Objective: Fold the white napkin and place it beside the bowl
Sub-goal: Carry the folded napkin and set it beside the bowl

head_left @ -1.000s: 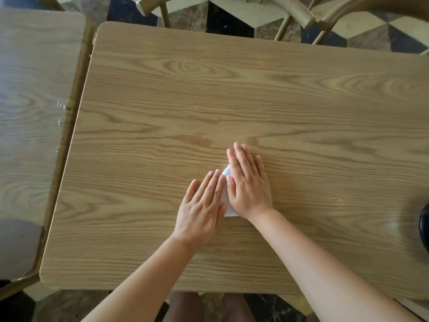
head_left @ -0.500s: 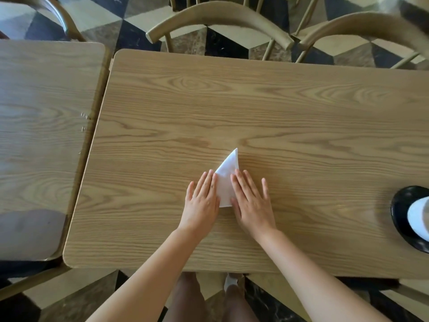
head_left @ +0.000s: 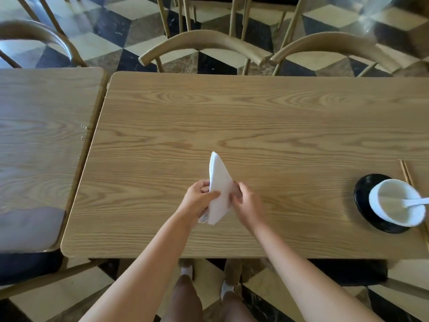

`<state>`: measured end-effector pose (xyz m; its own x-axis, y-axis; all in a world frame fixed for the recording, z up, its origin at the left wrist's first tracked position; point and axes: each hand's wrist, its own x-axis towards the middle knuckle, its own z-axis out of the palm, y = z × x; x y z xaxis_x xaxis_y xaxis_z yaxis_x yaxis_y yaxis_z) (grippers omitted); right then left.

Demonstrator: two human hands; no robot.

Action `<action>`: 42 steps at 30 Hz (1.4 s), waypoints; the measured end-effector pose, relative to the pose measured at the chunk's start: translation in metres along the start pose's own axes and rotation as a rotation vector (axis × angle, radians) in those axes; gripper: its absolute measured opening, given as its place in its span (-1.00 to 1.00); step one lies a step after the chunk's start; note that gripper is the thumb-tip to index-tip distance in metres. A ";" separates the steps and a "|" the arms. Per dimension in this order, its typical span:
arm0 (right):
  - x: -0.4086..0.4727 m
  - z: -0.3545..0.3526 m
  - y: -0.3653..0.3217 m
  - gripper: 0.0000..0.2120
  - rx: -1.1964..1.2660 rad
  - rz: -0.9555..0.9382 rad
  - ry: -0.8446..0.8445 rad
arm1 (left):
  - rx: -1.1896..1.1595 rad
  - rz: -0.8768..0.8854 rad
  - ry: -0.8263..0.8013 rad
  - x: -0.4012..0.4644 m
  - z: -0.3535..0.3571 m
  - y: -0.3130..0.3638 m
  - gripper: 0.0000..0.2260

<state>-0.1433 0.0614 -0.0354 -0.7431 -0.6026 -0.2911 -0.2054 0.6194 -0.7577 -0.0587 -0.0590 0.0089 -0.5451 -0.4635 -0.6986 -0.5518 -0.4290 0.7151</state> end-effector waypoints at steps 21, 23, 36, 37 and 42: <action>-0.107 -0.228 0.010 -0.87 0.716 0.189 0.199 | 0.186 0.199 -0.709 -0.097 0.131 0.040 -0.39; -0.115 -0.246 0.016 -0.83 0.746 0.187 0.202 | 0.185 0.209 -0.719 -0.103 0.146 0.043 -0.43; -0.130 -0.420 0.137 -0.88 0.700 0.059 0.288 | 0.026 0.351 -0.535 -0.135 0.357 0.043 -0.61; -0.130 -0.440 0.148 -0.87 0.680 0.041 0.274 | -0.002 0.353 -0.508 -0.136 0.381 0.041 -0.62; -0.128 -0.522 0.211 -0.87 0.640 0.035 0.242 | -0.029 0.330 -0.372 -0.132 0.495 0.026 -0.66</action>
<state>-0.4238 0.5316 0.1470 -0.8792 -0.4117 -0.2396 0.1829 0.1727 -0.9678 -0.3135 0.3752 0.1087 -0.8790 -0.2724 -0.3914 -0.2970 -0.3294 0.8962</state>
